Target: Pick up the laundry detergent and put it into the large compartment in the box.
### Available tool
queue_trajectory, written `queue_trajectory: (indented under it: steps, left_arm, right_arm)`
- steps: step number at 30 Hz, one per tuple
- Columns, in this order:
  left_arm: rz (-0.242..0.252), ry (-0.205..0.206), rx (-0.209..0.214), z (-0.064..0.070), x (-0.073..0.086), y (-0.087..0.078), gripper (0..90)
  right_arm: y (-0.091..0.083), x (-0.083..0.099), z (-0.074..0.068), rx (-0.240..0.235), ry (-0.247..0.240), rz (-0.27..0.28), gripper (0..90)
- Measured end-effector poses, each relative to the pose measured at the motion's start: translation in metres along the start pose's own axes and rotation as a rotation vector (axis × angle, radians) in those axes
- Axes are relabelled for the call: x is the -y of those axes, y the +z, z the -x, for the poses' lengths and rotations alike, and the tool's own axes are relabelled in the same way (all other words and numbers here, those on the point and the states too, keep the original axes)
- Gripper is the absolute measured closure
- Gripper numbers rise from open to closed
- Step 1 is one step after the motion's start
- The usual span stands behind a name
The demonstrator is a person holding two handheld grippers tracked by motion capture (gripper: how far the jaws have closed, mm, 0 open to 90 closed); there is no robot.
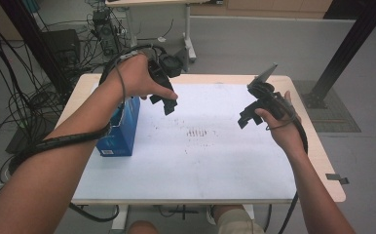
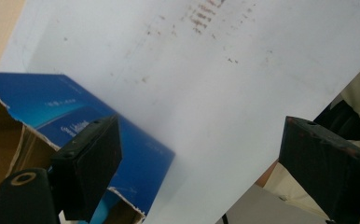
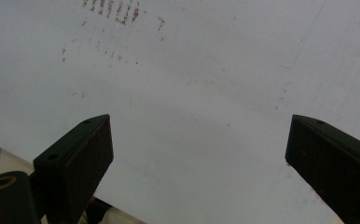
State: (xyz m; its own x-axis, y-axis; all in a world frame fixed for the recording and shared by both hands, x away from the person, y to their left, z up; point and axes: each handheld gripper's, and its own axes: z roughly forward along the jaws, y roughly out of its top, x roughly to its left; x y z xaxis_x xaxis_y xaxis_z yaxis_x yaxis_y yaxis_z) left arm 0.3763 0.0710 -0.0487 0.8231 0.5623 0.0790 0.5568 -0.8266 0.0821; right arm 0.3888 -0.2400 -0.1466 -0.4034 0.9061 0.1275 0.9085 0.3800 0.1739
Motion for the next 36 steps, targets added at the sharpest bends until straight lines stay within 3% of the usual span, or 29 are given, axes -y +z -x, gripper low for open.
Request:
queue_trajectory:
  steps: [7,36]
  left_arm:
    - [0.001,0.048,0.002,0.007,-0.007,0.002,13.2]
    - [0.039,0.038,0.035,0.003,-0.007,0.004,12.9]
  right_arm:
    - [0.000,-0.001,0.000,0.001,0.005,-0.001,7.3]
    - [0.003,-0.001,0.000,0.002,-0.002,-0.002,7.3]
